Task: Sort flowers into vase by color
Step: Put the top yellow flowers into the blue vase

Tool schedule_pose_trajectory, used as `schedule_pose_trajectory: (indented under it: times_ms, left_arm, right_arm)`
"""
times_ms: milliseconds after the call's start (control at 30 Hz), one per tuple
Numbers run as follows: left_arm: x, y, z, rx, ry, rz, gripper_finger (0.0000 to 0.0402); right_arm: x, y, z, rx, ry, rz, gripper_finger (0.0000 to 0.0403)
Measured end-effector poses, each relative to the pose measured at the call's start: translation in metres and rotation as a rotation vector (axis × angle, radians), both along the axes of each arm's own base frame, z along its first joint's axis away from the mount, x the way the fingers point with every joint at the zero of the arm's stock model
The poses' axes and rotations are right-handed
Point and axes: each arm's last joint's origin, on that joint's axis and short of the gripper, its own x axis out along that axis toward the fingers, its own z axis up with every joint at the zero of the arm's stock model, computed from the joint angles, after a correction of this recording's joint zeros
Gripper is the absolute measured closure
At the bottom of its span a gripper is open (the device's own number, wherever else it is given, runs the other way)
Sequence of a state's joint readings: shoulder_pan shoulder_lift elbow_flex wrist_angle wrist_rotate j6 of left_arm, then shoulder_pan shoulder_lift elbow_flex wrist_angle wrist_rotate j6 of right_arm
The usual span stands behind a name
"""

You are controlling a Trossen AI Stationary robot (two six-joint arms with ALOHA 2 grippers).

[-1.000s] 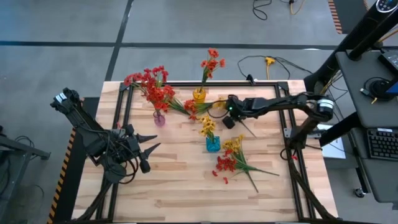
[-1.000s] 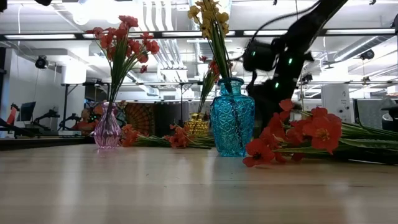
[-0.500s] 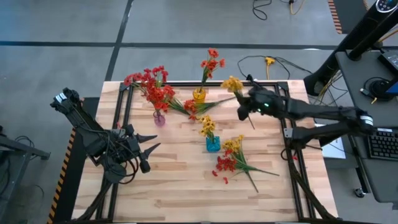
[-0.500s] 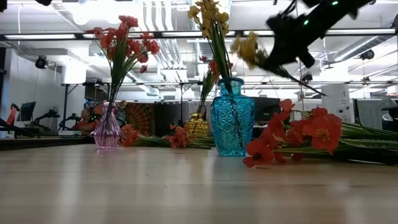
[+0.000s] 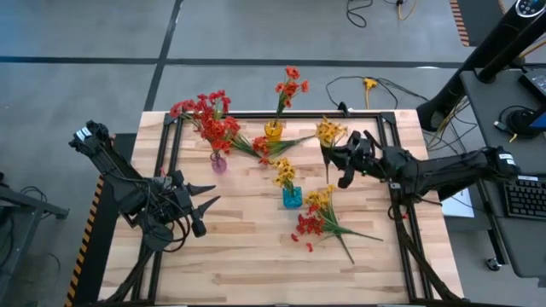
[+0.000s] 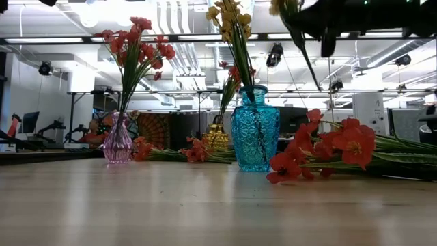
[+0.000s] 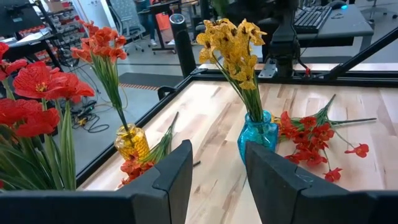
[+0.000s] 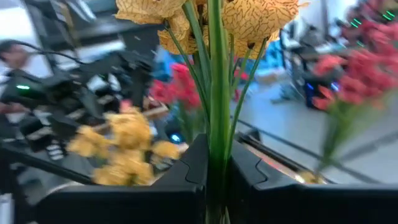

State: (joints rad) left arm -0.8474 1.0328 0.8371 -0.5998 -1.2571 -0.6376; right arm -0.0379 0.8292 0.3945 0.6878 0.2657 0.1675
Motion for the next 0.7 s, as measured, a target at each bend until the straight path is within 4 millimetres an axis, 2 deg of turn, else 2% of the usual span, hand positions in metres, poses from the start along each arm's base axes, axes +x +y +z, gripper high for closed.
schedule_pose_trajectory:
  times_ms: [267,433,567,700]
  left_arm:
    - [0.0,0.0,0.0,0.0,0.0,0.0,0.0271]
    - [0.0,0.0,0.0,-0.005,0.007,-0.008,0.0271]
    - [0.0,0.0,0.0,-0.003,0.009,-0.008,0.0271]
    - [0.0,0.0,-0.001,0.005,0.014,-0.01,0.0271]
  right_arm:
    - [0.024,0.013,-0.006,-0.087,-0.141,0.138,0.0383]
    - [0.028,0.019,-0.003,-0.183,-0.3,0.293,0.0383]
    - [0.033,0.021,-0.006,-0.235,-0.363,0.294,0.0383]
    - [0.043,0.021,-0.021,-0.244,-0.351,0.291,0.0383]
